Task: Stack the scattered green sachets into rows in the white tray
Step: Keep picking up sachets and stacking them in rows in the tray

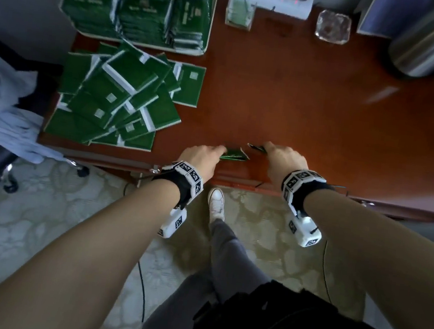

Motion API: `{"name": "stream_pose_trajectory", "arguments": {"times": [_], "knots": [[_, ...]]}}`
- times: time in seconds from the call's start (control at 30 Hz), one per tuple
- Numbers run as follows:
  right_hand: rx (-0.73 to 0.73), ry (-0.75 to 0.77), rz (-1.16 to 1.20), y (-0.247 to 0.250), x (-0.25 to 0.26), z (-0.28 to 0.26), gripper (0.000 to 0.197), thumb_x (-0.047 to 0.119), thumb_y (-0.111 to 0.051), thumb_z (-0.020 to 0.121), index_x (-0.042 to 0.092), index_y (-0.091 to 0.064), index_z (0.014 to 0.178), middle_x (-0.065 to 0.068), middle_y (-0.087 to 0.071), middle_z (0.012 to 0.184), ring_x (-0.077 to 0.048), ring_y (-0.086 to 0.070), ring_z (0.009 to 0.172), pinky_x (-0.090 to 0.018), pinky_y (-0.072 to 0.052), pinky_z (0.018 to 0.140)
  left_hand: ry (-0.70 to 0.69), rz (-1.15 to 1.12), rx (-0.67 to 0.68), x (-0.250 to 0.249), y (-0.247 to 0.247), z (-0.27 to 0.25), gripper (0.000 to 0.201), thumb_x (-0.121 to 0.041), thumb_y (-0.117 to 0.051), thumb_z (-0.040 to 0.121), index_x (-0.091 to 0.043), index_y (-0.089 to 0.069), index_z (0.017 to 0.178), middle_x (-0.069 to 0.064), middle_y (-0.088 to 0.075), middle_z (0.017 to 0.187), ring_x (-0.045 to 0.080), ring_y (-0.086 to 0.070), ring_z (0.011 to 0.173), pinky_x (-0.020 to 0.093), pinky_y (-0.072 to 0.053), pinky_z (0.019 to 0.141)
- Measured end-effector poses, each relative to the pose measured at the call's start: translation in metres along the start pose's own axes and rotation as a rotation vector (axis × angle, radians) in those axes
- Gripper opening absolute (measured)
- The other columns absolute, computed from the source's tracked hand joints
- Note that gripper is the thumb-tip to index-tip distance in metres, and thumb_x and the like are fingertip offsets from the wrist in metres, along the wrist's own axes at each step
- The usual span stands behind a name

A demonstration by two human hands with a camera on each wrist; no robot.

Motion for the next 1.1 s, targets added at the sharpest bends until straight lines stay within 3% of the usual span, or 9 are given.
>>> {"name": "stream_pose_trajectory", "arguments": {"times": [0.07, 0.17, 0.37, 0.47, 0.57, 0.73, 0.87, 1.0, 1.1], "knots": [[-0.02, 0.003, 0.013, 0.033, 0.009, 0.017, 0.04, 0.002, -0.049, 0.089, 0.018, -0.048, 0.125, -0.004, -0.055, 0.084, -0.029, -0.058, 0.074, -0.036, -0.048, 0.062, 0.041, -0.028, 0.015, 0.019, 0.035, 0.01, 0.026, -0.02, -0.052, 0.098, -0.024, -0.055, 0.123, 0.009, -0.07, 0.096, 0.033, -0.068, 0.085, 0.038, -0.054, 0.065], [-0.104, 0.055, 0.017, 0.095, 0.031, 0.052, 0.037, 0.002, -0.048, 0.09, 0.017, -0.05, 0.124, -0.003, -0.045, 0.074, -0.03, -0.055, 0.071, -0.035, -0.047, 0.06, 0.119, -0.014, -0.006, 0.059, 0.1, 0.029, 0.023, -0.022, -0.053, 0.099, -0.021, -0.059, 0.121, 0.012, -0.068, 0.096, 0.031, -0.066, 0.085, 0.037, -0.055, 0.069], [-0.317, 0.216, 0.089, 0.211, 0.097, 0.114, 0.035, 0.002, -0.047, 0.09, 0.013, -0.054, 0.122, -0.012, -0.056, 0.09, -0.036, -0.06, 0.082, -0.04, -0.054, 0.073, 0.241, 0.046, -0.163, 0.152, 0.228, 0.055, 0.03, -0.02, -0.054, 0.099, -0.021, -0.059, 0.129, 0.018, -0.067, 0.111, 0.036, -0.065, 0.098, 0.043, -0.055, 0.084], [-0.355, 0.269, 0.055, 0.248, 0.132, 0.139, 0.042, -0.002, -0.045, 0.09, 0.01, -0.049, 0.131, -0.014, -0.057, 0.091, -0.034, -0.059, 0.08, -0.039, -0.052, 0.069, 0.285, 0.077, -0.208, 0.193, 0.265, 0.06, 0.035, -0.018, -0.053, 0.1, -0.02, -0.055, 0.135, 0.02, -0.066, 0.116, 0.037, -0.064, 0.103, 0.043, -0.054, 0.088], [-0.337, 0.29, 0.008, 0.269, 0.166, 0.154, 0.051, -0.002, -0.046, 0.091, 0.013, -0.041, 0.14, -0.019, -0.058, 0.107, -0.038, -0.062, 0.094, -0.039, -0.048, 0.069, 0.299, 0.071, -0.209, 0.226, 0.283, 0.057, 0.037, -0.013, -0.05, 0.1, -0.019, -0.054, 0.136, 0.02, -0.066, 0.111, 0.037, -0.065, 0.096, 0.043, -0.055, 0.083], [-0.295, 0.3, -0.06, 0.276, 0.221, 0.174, 0.06, -0.007, -0.041, 0.091, 0.017, -0.037, 0.146, -0.02, -0.06, 0.111, -0.035, -0.063, 0.092, -0.041, -0.053, 0.07, 0.305, 0.08, -0.203, 0.28, 0.293, 0.061, 0.041, -0.005, -0.052, 0.097, -0.016, -0.053, 0.136, 0.006, -0.057, 0.087, 0.025, -0.054, 0.074, 0.032, -0.048, 0.065], [-0.241, 0.25, -0.042, 0.277, 0.256, 0.192, 0.069, -0.011, -0.04, 0.086, 0.02, -0.037, 0.148, -0.018, -0.061, 0.11, -0.03, -0.057, 0.081, -0.035, -0.048, 0.063, 0.26, 0.064, -0.158, 0.326, 0.288, 0.073, 0.056, 0.004, -0.052, 0.092, -0.018, -0.046, 0.143, 0.011, -0.065, 0.097, 0.029, -0.063, 0.083, 0.038, -0.056, 0.074], [-0.21, 0.159, -0.007, 0.27, 0.286, 0.203, 0.069, -0.013, -0.04, 0.088, 0.019, -0.036, 0.149, -0.018, -0.063, 0.112, -0.03, -0.062, 0.092, -0.034, -0.053, 0.069, 0.168, 0.045, -0.138, 0.368, 0.279, 0.088, 0.063, 0.009, -0.056, 0.087, -0.02, -0.048, 0.142, 0.013, -0.067, 0.099, 0.031, -0.067, 0.086, 0.043, -0.058, 0.08], [-0.218, 0.133, 0.0, 0.267, 0.306, 0.211, 0.072, -0.013, -0.041, 0.089, 0.022, -0.034, 0.151, -0.017, -0.064, 0.114, -0.026, -0.062, 0.084, -0.034, -0.057, 0.07, 0.111, 0.037, -0.144, 0.393, 0.275, 0.096, 0.063, 0.008, -0.055, 0.088, -0.021, -0.048, 0.143, 0.013, -0.067, 0.101, 0.031, -0.067, 0.089, 0.043, -0.057, 0.082]]}}
Point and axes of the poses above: each hand's wrist, its own z-axis towards the middle knuckle, its own y-axis out of the back of the hand, x = y × z, the point moved 2 cm from there along z, towards the middle knuckle
